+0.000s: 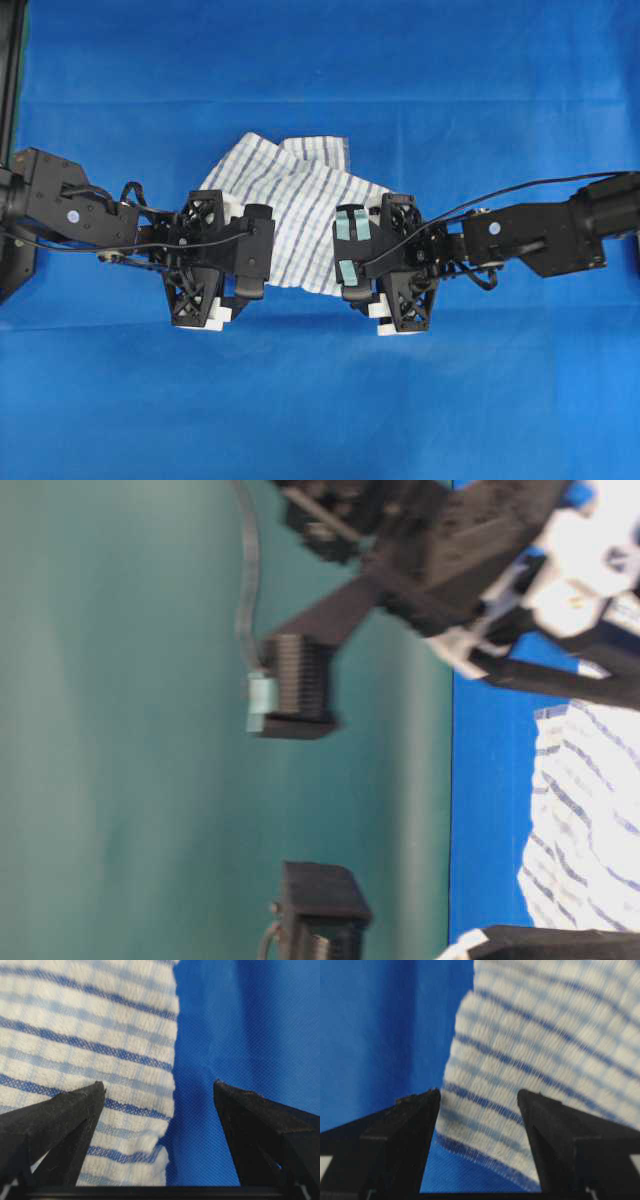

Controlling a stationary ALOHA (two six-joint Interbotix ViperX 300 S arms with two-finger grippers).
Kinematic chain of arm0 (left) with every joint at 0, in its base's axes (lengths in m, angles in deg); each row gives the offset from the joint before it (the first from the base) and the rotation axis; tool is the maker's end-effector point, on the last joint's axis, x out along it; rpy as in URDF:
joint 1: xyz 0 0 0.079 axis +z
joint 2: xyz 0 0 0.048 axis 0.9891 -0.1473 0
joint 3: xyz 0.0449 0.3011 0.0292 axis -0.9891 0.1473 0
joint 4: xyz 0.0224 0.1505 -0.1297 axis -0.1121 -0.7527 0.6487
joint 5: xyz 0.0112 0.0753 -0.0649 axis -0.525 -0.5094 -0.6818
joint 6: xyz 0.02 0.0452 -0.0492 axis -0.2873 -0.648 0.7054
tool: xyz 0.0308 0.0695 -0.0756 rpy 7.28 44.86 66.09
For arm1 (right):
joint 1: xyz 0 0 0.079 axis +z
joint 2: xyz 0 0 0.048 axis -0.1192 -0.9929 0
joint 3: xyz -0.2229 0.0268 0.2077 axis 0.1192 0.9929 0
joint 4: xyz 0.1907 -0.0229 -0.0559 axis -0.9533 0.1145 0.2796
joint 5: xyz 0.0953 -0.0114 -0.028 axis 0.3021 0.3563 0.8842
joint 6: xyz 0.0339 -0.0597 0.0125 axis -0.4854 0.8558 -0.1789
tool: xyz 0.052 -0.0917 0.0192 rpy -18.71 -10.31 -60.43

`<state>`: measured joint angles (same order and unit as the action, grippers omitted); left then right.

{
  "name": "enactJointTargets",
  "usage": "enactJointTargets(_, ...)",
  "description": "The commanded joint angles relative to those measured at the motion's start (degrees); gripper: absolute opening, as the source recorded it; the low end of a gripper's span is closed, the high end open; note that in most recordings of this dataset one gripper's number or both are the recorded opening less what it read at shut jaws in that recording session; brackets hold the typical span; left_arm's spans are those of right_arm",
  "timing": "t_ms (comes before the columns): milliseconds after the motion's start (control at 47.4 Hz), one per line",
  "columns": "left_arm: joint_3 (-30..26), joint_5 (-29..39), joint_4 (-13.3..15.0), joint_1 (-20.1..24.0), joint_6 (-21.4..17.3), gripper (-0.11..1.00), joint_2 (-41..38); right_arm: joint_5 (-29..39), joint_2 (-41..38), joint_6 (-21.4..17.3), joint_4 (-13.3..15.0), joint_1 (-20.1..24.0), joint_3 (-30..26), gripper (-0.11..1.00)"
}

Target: Lift the towel with both arms.

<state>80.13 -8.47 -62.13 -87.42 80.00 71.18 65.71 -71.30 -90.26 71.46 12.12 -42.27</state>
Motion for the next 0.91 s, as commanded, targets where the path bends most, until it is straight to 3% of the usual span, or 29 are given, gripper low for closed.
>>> enactJointTargets(0, -0.1, -1.4, 0.1, -0.2, 0.0, 0.92, 0.3, -1.7, 0.3, -0.4, -0.4, 0.2, -0.3, 0.65)
enactJointTargets(316, -0.4, -1.2, 0.1, 0.5, -0.2, 0.84, 0.2, -2.0, -0.4, -1.0, -0.2, 0.2, 0.0, 0.63)
enactJointTargets(422, -0.4, -0.1, 0.1, 0.7, -0.4, 0.62, 0.2, -1.9, -0.4, -1.0, -0.1, 0.0, -0.1, 0.52)
enactJointTargets(570, -0.4, 1.9, 0.0, 1.4, -0.6, 0.18, 0.2, -1.8, -0.4, -1.0, -0.1, -0.2, -0.1, 0.09)
enactJointTargets(633, -0.2, 2.1, 0.0, 1.8, -0.5, 0.05, 0.4, -1.8, -0.4, -1.0, -0.1, -0.4, -0.2, 0.03)
enactJointTargets(886, -1.2, 4.8, 0.0, 2.4, -0.4, 0.02, 2.1, -1.4, 2.7, -0.6, 0.0, -0.5, -0.4, 0.03)
